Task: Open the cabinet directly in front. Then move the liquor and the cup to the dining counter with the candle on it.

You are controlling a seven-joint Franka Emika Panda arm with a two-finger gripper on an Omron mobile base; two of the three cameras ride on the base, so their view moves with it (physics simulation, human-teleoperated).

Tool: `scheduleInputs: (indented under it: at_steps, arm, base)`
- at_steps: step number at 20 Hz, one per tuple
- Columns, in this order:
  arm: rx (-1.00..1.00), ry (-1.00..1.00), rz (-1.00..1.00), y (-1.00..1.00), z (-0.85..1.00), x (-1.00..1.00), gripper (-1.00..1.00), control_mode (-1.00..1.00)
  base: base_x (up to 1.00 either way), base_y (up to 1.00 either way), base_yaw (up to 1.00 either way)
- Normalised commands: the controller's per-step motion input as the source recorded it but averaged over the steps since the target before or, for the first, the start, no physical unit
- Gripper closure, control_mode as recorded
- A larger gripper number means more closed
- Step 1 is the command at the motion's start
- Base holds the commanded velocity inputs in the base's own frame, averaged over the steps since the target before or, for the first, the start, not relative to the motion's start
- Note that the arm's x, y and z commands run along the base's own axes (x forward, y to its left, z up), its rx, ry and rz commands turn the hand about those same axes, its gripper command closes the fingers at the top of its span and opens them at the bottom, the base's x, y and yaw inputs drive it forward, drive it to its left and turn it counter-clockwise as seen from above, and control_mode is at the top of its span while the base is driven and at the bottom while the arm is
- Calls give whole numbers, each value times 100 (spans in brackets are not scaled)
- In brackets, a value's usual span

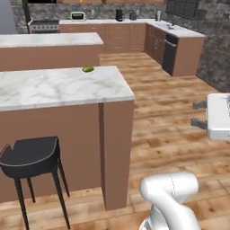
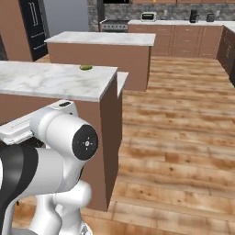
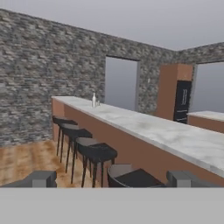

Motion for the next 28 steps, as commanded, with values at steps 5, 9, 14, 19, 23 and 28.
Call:
scheduleInputs:
  at_steps: [5, 9, 14, 19, 23, 28]
  arm:
    - [0, 0, 0, 0, 0, 0, -100, 100]
    - [0, 0, 0, 0, 0, 0, -100, 100]
    - [0, 0, 0, 0, 0, 0, -100, 100]
    - [0, 0, 0, 0, 0, 0, -100, 100]
    - [0, 0, 0, 0, 0, 0, -100, 100]
    - [0, 0, 0, 0, 0, 0, -100, 100]
  base:
    - [0, -100, 0]
    - [0, -100, 0]
    - [1, -100, 0]
    - [19, -93, 0]
    - [54, -85, 0]
    - [93, -47, 0]
